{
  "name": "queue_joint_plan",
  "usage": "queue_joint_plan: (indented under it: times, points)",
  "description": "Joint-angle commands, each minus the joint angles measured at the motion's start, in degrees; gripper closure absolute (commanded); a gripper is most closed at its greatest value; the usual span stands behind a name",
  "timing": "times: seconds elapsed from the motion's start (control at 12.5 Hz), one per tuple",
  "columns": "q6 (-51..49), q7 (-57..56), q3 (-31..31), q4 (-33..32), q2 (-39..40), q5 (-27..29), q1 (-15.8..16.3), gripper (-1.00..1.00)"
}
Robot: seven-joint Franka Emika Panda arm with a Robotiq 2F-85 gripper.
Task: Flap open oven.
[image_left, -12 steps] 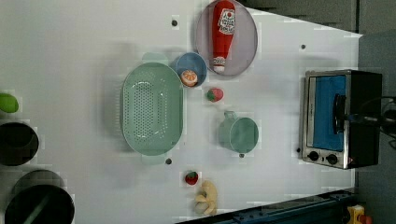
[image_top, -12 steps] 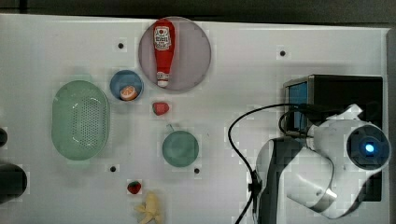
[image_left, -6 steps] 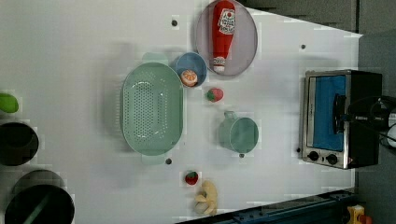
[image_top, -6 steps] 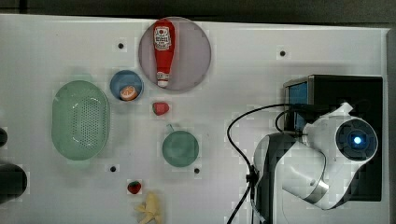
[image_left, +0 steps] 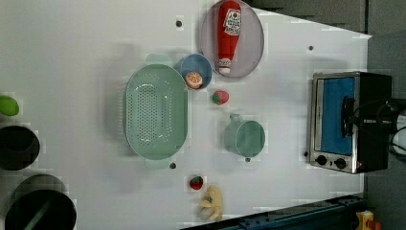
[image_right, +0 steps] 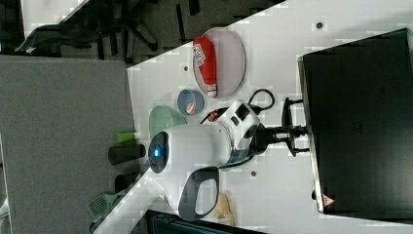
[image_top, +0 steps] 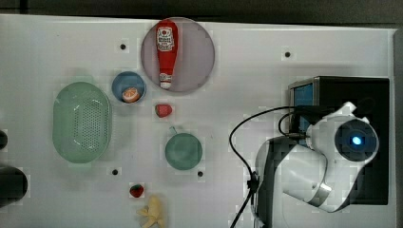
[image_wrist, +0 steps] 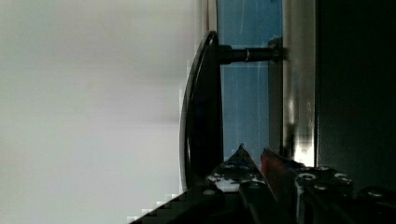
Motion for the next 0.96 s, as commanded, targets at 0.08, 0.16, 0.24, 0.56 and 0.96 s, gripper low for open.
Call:
queue_joint_plan:
  times: [0.08, 0.16, 0.24, 0.56, 0.96]
  points:
    - [-0.32, 10.14, 3.11, -1.04, 0.29, -6.78, 2.88, 0.65]
    - [-0.66, 13.80, 3.94, -1.47, 0.32, -9.41, 3.36, 0.65]
    - [-1.12, 17.01, 4.78, -1.81, 0.44, -11.80, 3.80, 0.65]
    - [-2.79, 25.29, 7.99, -2.10, 2.60, -19.52, 5.49, 0.65]
    - [-5.67, 44.36, 11.71, -1.48, 8.99, -31.62, 9.22, 0.65]
